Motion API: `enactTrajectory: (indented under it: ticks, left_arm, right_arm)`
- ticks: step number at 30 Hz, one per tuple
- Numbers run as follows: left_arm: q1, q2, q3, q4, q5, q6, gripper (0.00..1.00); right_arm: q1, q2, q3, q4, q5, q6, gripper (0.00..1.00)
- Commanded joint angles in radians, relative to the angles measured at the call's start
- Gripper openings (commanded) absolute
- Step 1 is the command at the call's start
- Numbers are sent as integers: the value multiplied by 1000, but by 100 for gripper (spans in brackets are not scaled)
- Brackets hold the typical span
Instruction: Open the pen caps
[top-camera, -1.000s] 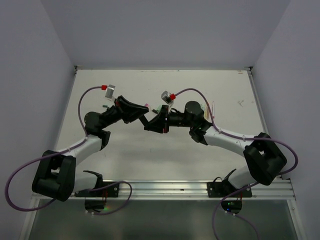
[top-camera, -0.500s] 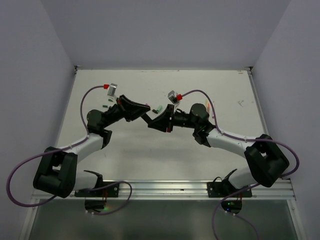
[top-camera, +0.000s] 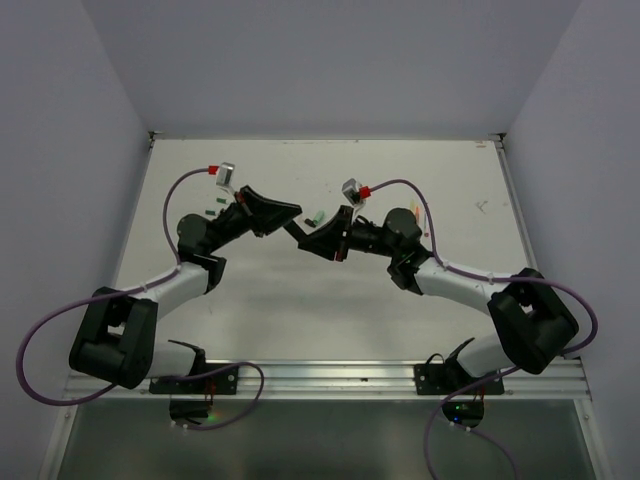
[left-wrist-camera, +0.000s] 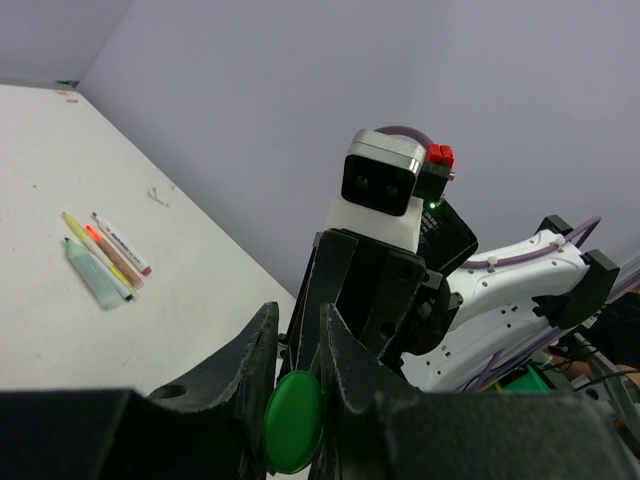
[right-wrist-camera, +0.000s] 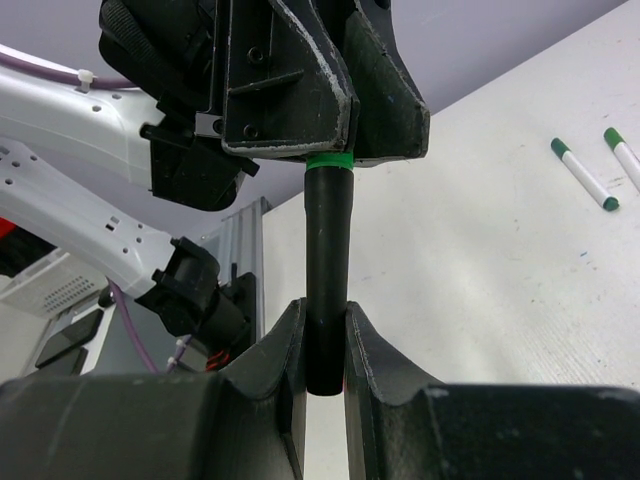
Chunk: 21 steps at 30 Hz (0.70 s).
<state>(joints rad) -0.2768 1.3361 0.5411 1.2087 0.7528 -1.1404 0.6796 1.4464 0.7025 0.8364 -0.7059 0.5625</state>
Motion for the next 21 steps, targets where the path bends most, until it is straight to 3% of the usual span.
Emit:
enactTrajectory:
  ticks: [1,17,20,21]
  left_arm:
    - [99,-21,117,555,-434,70,0]
    - [228,-5,100,675,-462,-55,0]
    - [232,0,131,599,-411,-50,0]
    - [232,0,144,506,-355,-27,0]
  right_arm:
    - [8,9,-107,-154,-257,16,0]
    - [6,-6,-149,-114,-294,40,0]
    - [-6,-21,-149,-117,-274,47,0]
    - [-12,-36,-149,-120,-236,50,0]
